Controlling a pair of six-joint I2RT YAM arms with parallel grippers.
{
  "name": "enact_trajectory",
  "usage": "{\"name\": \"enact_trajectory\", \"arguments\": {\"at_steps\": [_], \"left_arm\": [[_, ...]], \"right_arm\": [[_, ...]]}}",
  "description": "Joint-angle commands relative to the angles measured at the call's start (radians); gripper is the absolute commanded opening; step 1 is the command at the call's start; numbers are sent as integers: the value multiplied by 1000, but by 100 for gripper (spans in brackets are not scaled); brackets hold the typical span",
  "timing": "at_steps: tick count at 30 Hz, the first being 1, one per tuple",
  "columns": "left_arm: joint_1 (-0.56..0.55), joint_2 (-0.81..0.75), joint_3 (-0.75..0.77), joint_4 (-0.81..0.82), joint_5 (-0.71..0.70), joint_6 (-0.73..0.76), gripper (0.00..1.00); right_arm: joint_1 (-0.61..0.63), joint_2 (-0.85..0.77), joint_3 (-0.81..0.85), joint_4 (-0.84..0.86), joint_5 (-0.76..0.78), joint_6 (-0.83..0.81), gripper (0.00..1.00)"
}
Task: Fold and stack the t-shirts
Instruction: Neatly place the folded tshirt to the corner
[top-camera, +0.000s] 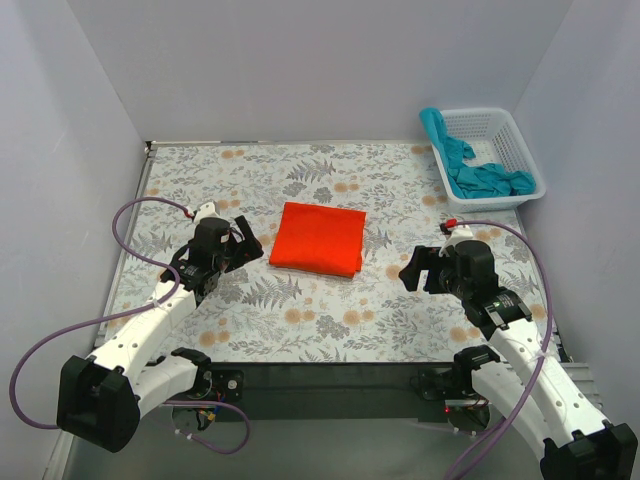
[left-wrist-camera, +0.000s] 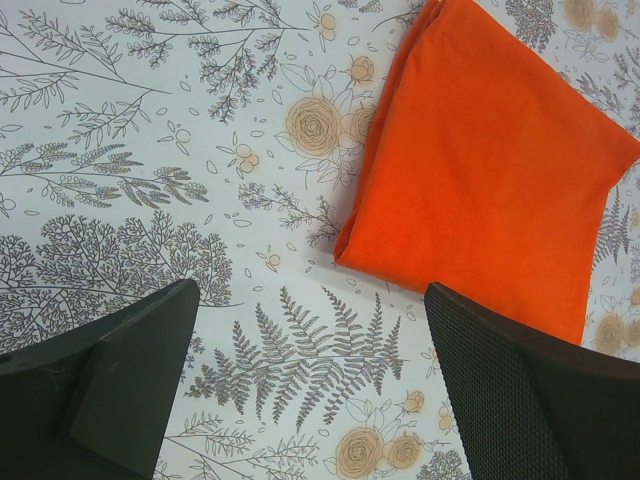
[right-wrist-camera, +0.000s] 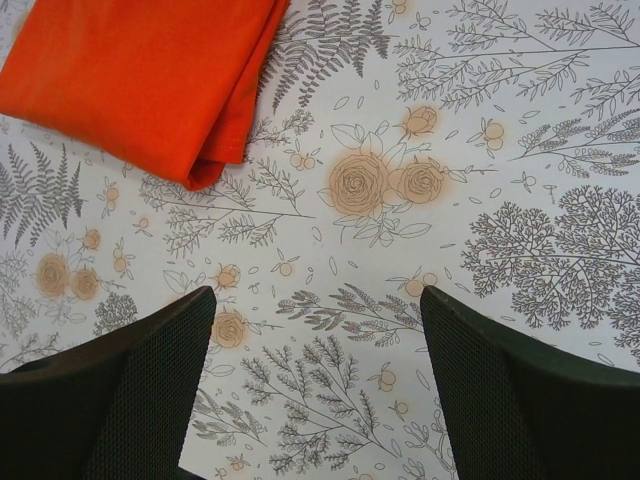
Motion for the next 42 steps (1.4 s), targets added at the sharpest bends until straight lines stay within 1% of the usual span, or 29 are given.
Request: {"name": "enact_trajectory", "arguments": {"at_steps": [1, 23, 27, 31, 33, 34, 36, 37, 38, 39, 40, 42], "left_arm": [[3, -9, 0, 19, -23, 4, 96], [4, -9, -2, 22, -22, 4, 96], [3, -3, -2, 28, 3, 4, 96], [3, 9, 0, 45, 61, -14, 96], [3, 38, 11, 55, 119, -33, 96], [3, 46, 15, 63, 141, -39, 96], [3, 80, 35, 83, 198, -60, 96], [3, 92, 41, 95, 227, -65, 96], [3, 156, 76, 145, 304, -82, 95], [3, 157, 77, 146, 305, -82, 95], [3, 176, 90, 157, 320, -85, 93], [3, 236, 141, 169, 363, -94, 85]], "right_arm": [[-5, -1, -7, 42, -12, 9, 89], [-5, 17, -33, 76, -55, 23, 89], [-5, 20, -45, 99, -79, 26, 89], [-5, 58, -56, 162, -154, 33, 89], [-5, 106, -66, 235, -221, 46, 88], [-5, 126, -66, 267, -245, 65, 84], [-5, 193, -68, 370, -318, 99, 82], [-4, 219, -65, 412, -343, 112, 79], [4, 331, -50, 544, -416, 160, 75], [10, 332, -39, 545, -417, 161, 74], [18, 362, -22, 573, -427, 168, 73], [45, 459, 12, 630, -453, 181, 70]]}}
